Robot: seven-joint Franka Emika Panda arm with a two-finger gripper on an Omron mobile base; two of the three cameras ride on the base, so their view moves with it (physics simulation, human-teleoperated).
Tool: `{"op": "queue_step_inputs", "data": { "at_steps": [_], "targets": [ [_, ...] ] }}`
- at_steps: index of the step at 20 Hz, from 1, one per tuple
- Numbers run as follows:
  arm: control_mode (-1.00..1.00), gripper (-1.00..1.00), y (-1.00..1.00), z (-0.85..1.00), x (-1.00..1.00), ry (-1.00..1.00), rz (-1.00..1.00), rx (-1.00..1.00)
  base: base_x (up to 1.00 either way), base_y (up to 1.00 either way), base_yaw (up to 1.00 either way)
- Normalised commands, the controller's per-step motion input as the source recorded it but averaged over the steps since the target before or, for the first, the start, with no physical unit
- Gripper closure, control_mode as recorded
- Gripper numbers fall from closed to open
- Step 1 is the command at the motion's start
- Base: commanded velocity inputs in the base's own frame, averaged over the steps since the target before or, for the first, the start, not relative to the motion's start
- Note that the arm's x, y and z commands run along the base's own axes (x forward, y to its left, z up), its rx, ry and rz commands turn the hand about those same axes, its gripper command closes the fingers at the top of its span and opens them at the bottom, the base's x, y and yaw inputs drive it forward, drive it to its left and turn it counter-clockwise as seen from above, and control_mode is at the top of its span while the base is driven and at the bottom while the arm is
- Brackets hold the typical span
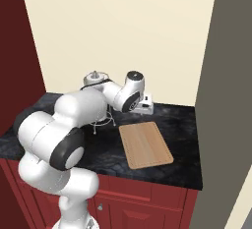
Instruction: Move the cutting board and knife to the sink. Then move spray from the cabinet to the counter.
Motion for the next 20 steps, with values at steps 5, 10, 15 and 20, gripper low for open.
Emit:
{"op": "queue_step_inputs", "data": {
  "at_steps": [5,10,15,20],
  "targets": [
    [-1.00,-1.00,-0.05,-0.37,0.23,0.00,0.00,0.00,0.00,0.00,0.00],
    [-1.00,-1.00,-0.21,-0.25,0.18,0.03,0.03,0.00,0.00,0.00,0.00],
    [-1.00,-1.00,-0.26,-0.07,0.11,0.01,0.06,0.00,0.00,0.00,0.00],
    [-1.00,-1.00,-0.24,-0.03,0.26,0.00,0.06,0.00,0.00,0.00,0.00]
  ]
}}
